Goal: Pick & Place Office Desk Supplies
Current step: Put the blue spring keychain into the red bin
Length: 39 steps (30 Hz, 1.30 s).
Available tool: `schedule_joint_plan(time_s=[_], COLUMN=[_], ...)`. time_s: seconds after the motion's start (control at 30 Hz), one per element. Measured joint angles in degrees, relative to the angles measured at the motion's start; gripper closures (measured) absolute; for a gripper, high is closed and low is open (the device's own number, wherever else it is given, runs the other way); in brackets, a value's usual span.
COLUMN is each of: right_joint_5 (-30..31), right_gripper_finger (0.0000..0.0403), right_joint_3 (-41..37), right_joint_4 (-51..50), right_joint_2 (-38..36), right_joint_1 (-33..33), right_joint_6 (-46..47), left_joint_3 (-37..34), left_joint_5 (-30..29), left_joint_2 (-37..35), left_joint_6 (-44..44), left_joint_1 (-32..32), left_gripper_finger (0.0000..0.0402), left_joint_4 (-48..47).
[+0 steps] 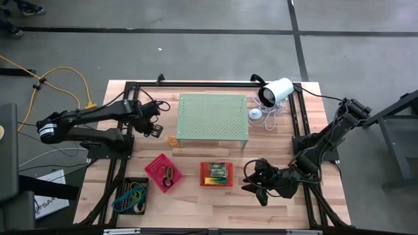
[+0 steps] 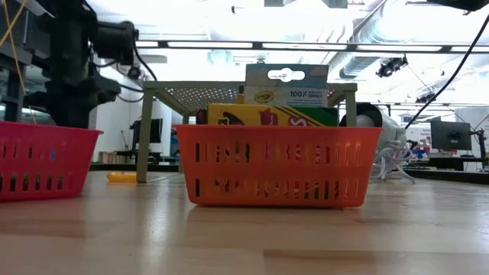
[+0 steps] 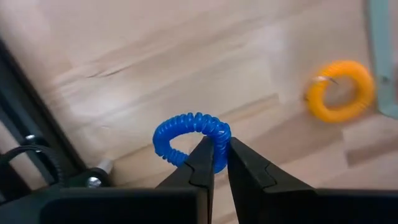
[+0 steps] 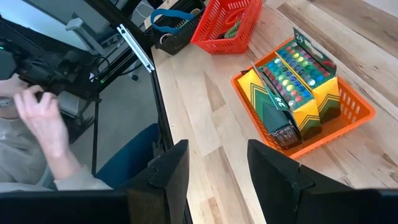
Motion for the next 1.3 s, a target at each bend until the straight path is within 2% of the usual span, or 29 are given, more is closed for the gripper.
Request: schedule_joint_plan(time_s=[0.23,0.53,0.7,0.93,1.3], right_joint_5=[0.01,0.01,0.0,0.0,0.02], right_gripper_finger=[0.0252,0.0252,0.0252,0.0252,0.0252], right_joint_3=[-0.02,-0.01,0.0,0.0,0.0], right_joint_4=[0.01,0.0,0.0,0.0,0.0], right_joint_2=[0.02,0.01,0.0,0.0,0.0], right_joint_1=[0.01,0.0,0.0,0.0,0.02], right_joint_6=[-0.01,-0.01,-0.02,0.0,0.0], left_joint_3=[0.02,0.04,0.04,0.04,0.06], left_joint_5=[4.95,8.89,10.59,10.8,9.86], left_joint_2=[-4.68,-7.81,-9.5,-11.75,-10.65], left_joint_6=[0.09,0.91,1.16,-0.65,-3.97], left_joint_1=[-4.44,-12.4,-16.37,-22.15,-33.32], left_gripper_finger=[0.0375,0.0375,0.0375,0.0375,0.0375], left_joint_4=[0.9,9.48,10.34,11.04,20.55])
